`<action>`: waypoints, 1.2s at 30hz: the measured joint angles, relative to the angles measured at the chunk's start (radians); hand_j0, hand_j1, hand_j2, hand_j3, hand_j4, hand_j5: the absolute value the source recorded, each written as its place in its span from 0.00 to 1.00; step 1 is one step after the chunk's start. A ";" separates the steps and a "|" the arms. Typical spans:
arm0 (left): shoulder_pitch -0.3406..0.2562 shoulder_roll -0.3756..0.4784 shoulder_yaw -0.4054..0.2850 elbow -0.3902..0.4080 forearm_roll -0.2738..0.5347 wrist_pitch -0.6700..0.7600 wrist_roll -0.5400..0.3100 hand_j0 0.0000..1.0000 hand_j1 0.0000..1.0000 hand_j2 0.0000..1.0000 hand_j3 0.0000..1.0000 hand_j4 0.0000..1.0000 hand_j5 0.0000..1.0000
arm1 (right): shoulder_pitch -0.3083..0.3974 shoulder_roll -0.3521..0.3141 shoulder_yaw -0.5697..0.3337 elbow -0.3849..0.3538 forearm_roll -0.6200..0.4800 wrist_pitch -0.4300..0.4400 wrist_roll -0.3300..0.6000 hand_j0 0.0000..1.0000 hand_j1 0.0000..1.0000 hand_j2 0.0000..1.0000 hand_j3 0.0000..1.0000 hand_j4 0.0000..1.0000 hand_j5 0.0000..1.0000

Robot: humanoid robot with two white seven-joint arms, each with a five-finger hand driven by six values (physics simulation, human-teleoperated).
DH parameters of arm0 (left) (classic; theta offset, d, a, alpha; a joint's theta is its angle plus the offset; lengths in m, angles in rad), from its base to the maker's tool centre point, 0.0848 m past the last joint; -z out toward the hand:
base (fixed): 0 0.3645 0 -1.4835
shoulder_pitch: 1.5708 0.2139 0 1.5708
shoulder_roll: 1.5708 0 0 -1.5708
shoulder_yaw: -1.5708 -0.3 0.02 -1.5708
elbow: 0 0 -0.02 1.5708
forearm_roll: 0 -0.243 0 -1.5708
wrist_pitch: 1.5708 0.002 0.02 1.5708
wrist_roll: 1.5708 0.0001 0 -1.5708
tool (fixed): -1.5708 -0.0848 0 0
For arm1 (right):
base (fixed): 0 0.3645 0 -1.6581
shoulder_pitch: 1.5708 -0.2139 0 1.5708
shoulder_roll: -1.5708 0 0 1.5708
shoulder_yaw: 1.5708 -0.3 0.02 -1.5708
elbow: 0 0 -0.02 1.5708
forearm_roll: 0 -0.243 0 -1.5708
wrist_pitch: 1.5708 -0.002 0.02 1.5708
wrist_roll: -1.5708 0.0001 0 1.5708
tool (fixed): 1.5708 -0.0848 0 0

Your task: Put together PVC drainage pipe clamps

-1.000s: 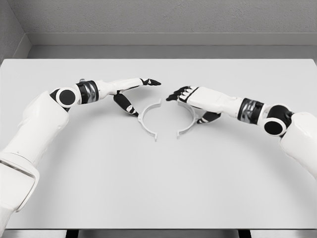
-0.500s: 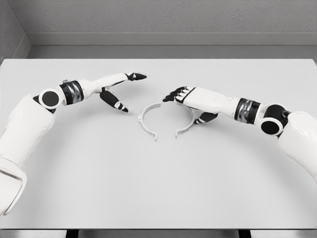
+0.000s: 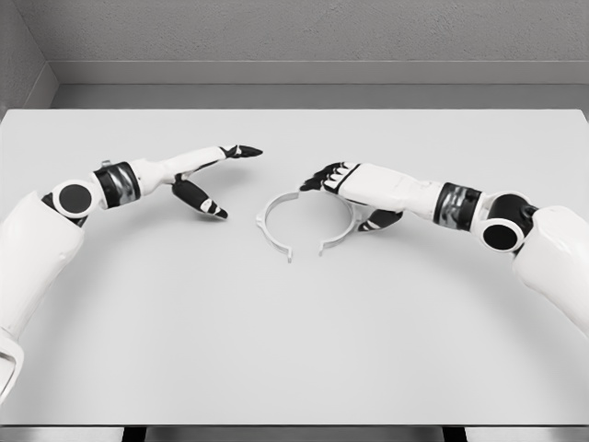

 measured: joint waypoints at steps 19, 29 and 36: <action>0.072 0.019 -0.001 -0.183 -0.006 0.000 0.000 1.00 1.00 1.00 1.00 1.00 1.00 | -0.075 0.025 -0.021 0.139 0.000 0.000 0.001 1.00 1.00 1.00 1.00 1.00 1.00; 0.069 0.006 0.000 -0.169 -0.005 0.000 0.000 1.00 1.00 1.00 1.00 1.00 1.00 | -0.103 0.062 0.001 0.187 0.004 0.000 0.000 1.00 1.00 1.00 1.00 1.00 1.00; 0.055 0.028 0.062 -0.091 0.002 0.000 0.000 1.00 1.00 1.00 1.00 1.00 1.00 | -0.110 0.077 0.018 0.212 0.004 0.000 0.000 1.00 1.00 1.00 1.00 1.00 1.00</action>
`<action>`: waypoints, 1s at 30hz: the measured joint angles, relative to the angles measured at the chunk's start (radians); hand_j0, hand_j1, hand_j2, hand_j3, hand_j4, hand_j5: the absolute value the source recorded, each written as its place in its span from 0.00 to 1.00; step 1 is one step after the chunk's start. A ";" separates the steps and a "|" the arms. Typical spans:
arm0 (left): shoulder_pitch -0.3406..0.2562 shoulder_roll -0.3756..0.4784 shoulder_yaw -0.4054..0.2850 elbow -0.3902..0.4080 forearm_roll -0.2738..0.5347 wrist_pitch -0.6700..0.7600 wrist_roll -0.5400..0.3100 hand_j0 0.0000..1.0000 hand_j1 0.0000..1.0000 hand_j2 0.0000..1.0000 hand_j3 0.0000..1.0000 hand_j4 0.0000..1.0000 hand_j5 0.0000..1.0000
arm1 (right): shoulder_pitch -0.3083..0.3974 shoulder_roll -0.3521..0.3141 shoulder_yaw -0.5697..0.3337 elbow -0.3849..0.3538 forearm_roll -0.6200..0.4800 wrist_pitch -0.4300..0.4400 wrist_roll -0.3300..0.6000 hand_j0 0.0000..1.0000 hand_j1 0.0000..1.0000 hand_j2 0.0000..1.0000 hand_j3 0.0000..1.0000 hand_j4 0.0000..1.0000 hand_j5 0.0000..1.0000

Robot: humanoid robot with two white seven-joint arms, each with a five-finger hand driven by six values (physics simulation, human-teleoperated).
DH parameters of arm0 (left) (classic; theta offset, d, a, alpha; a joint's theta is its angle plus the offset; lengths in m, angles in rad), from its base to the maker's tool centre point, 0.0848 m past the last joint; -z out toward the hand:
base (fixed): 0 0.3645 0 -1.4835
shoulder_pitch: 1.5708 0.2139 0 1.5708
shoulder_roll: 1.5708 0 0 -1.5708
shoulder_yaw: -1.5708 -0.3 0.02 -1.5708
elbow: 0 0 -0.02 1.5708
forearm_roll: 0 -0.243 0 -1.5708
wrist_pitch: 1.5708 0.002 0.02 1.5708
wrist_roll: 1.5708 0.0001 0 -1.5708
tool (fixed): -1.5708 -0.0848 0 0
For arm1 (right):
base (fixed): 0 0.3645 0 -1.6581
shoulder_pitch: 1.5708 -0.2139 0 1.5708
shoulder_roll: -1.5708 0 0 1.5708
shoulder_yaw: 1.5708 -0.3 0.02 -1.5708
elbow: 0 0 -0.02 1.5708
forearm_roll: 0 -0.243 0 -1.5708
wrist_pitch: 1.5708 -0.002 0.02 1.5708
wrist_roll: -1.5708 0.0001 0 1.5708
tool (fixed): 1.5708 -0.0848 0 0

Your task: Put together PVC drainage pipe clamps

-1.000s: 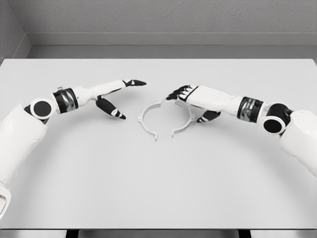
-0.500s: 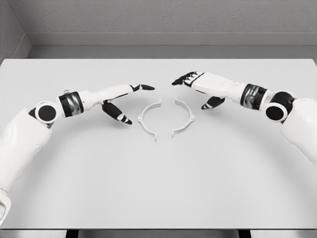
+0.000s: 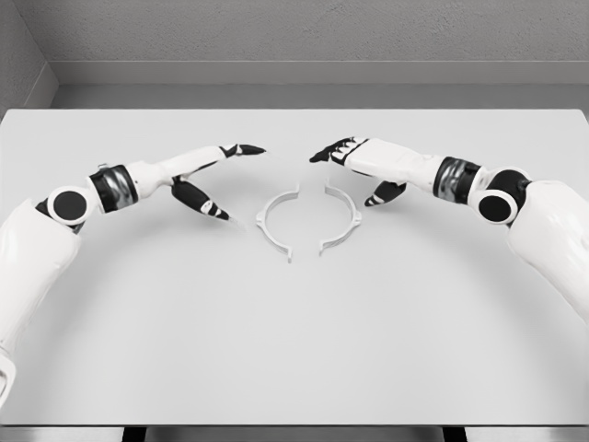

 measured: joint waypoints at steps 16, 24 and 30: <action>-0.011 0.012 0.026 0.039 0.001 0.000 0.000 1.00 1.00 1.00 1.00 1.00 1.00 | -0.008 0.020 0.013 0.019 0.003 0.000 0.000 1.00 1.00 1.00 1.00 1.00 1.00; -0.011 0.012 0.026 0.045 0.001 0.000 0.000 1.00 1.00 1.00 1.00 1.00 1.00 | -0.008 0.028 0.022 0.019 0.004 0.000 -0.001 1.00 1.00 1.00 1.00 1.00 1.00; -0.011 0.012 0.026 0.045 0.002 0.000 0.000 1.00 1.00 1.00 1.00 1.00 1.00 | -0.009 0.030 0.033 0.018 0.005 0.000 -0.010 1.00 1.00 1.00 1.00 1.00 1.00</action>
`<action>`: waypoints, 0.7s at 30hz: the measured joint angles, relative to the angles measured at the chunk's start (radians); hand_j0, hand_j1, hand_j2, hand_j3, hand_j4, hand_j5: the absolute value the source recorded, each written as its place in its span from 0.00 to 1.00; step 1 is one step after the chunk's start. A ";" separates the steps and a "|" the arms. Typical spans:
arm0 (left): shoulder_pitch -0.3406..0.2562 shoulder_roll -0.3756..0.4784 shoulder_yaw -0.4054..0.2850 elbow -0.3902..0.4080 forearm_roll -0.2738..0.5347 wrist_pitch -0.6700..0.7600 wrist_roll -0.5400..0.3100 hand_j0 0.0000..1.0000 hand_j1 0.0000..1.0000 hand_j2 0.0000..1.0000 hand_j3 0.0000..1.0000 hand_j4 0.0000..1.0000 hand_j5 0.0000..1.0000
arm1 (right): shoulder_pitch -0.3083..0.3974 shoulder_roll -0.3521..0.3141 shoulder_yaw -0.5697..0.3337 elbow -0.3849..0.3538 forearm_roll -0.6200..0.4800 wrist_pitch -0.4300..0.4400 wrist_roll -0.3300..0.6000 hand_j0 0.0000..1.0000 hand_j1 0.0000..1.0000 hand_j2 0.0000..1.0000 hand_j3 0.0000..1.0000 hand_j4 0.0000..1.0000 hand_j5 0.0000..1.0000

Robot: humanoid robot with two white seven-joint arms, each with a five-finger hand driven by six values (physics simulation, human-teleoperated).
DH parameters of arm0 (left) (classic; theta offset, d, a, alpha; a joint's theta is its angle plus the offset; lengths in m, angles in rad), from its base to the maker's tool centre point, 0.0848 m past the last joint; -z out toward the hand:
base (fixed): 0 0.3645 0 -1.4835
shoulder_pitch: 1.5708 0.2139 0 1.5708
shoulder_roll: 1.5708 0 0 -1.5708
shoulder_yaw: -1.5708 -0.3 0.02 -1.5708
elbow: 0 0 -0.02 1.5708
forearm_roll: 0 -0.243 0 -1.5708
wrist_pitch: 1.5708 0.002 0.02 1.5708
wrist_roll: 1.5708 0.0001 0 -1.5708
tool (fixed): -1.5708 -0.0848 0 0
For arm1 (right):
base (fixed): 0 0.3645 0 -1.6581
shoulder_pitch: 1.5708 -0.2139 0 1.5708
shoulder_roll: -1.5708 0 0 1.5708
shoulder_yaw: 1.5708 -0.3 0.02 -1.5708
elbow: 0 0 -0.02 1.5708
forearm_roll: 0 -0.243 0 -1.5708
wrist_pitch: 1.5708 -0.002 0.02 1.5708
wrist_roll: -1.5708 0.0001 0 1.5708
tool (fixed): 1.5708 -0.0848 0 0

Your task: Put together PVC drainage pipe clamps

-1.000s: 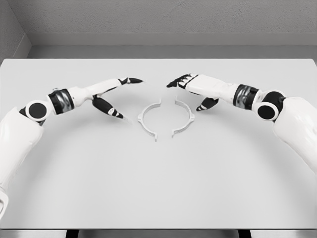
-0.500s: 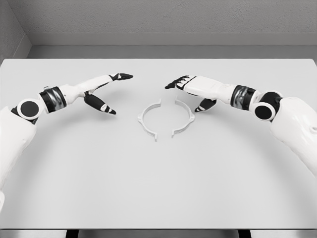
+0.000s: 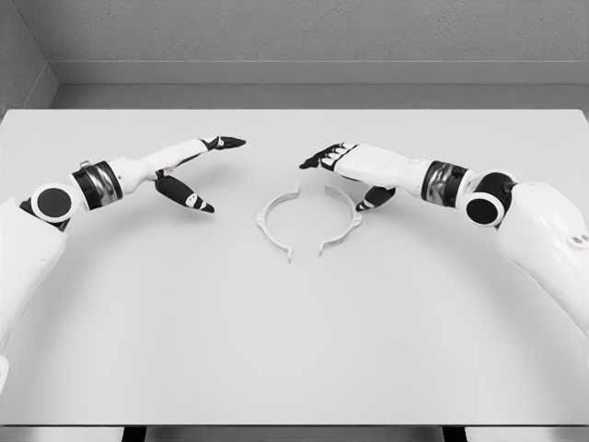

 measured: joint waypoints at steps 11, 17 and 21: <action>0.000 0.000 0.000 0.000 0.001 0.000 0.000 1.00 1.00 1.00 1.00 1.00 1.00 | -0.008 0.002 0.015 -0.012 0.002 0.000 -0.002 1.00 1.00 1.00 1.00 1.00 1.00; 0.002 0.000 0.000 0.000 0.001 0.000 0.000 1.00 1.00 1.00 1.00 1.00 1.00 | -0.008 0.002 0.022 -0.016 0.002 0.000 -0.002 1.00 1.00 1.00 1.00 1.00 1.00; 0.002 0.000 0.000 0.000 0.001 0.000 0.000 1.00 1.00 1.00 1.00 1.00 1.00 | -0.008 0.002 0.026 -0.020 0.003 0.000 -0.002 1.00 1.00 1.00 1.00 1.00 1.00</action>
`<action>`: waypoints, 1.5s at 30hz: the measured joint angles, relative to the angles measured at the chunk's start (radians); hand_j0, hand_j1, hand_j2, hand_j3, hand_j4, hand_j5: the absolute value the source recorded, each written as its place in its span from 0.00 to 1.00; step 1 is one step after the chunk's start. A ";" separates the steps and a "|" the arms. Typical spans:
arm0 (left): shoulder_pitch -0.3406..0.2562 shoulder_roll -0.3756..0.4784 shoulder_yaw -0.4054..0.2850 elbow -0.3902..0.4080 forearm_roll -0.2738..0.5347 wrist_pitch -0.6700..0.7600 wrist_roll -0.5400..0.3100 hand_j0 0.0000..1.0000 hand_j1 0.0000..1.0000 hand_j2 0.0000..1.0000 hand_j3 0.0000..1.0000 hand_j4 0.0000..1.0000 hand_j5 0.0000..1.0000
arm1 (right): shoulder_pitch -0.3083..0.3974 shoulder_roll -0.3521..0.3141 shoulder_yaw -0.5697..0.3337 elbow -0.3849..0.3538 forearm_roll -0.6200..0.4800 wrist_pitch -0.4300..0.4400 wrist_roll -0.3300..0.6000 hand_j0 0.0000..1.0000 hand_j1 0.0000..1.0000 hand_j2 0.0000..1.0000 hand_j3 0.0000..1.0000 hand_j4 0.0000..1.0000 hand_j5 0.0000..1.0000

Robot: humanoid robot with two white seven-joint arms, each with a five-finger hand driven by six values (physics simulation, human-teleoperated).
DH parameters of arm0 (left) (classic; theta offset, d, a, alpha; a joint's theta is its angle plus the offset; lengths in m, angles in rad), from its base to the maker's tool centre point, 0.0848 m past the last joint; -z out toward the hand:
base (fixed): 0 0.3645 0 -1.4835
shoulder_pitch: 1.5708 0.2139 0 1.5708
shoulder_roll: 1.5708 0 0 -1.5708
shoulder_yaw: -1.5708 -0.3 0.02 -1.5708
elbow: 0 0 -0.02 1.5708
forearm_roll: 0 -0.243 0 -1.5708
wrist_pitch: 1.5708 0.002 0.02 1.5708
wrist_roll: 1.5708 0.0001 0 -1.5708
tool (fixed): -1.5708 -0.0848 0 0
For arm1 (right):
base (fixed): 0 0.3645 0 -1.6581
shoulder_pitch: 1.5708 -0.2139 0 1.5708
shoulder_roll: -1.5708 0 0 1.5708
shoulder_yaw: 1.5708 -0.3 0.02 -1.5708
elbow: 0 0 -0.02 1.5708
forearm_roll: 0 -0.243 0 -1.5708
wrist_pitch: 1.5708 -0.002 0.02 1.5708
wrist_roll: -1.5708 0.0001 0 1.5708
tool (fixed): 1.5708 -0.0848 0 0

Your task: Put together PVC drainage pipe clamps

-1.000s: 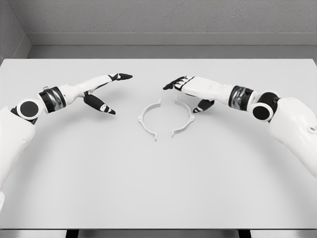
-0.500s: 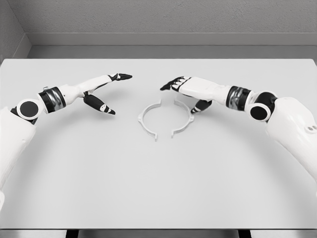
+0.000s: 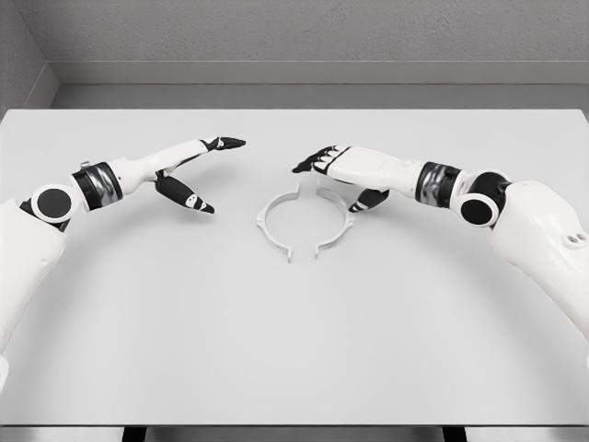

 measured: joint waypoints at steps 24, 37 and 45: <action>0.002 0.020 0.000 0.000 0.020 0.000 0.000 1.00 1.00 1.00 1.00 1.00 1.00 | 0.000 0.000 0.009 -0.039 -0.002 0.000 0.000 1.00 1.00 1.00 1.00 1.00 1.00; 0.002 0.021 0.000 0.000 0.027 0.000 0.000 1.00 1.00 1.00 1.00 1.00 1.00 | 0.000 -0.007 0.003 -0.044 0.000 0.000 0.000 1.00 1.00 1.00 1.00 1.00 1.00; 0.002 0.021 0.000 0.000 0.029 0.000 0.000 1.00 1.00 1.00 1.00 1.00 1.00 | -0.002 -0.009 -0.010 -0.009 0.001 0.000 -0.001 1.00 1.00 1.00 1.00 1.00 1.00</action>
